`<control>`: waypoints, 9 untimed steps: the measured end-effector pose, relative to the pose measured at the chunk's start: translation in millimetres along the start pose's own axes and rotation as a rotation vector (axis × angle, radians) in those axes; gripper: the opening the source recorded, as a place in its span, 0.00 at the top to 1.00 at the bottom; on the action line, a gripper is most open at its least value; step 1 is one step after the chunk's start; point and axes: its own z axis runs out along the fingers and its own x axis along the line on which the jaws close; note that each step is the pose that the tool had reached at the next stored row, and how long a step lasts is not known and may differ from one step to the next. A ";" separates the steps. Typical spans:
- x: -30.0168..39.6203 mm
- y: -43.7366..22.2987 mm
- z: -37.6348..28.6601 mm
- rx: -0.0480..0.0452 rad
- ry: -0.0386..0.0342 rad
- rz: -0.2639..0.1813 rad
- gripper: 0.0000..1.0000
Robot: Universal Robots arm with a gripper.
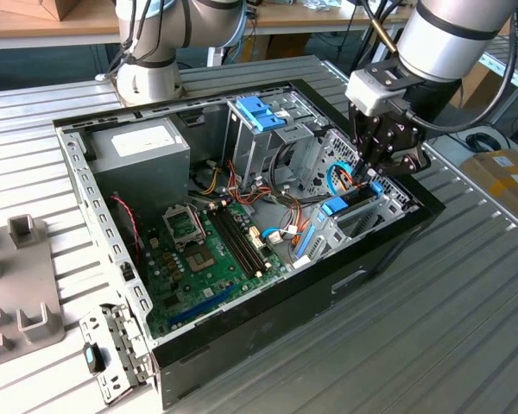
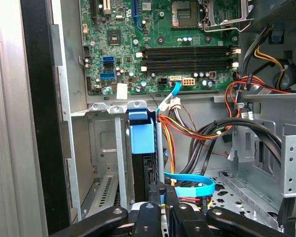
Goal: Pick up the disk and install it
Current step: 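Insert the second disk wire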
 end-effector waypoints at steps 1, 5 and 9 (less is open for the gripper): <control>0.2 0.1 0.4 0.0000 -0.0003 0.000 0.84; 3.2 0.0 0.7 0.0000 -0.0001 0.000 0.84; 5.4 1.6 1.2 0.0000 -0.0002 0.000 0.84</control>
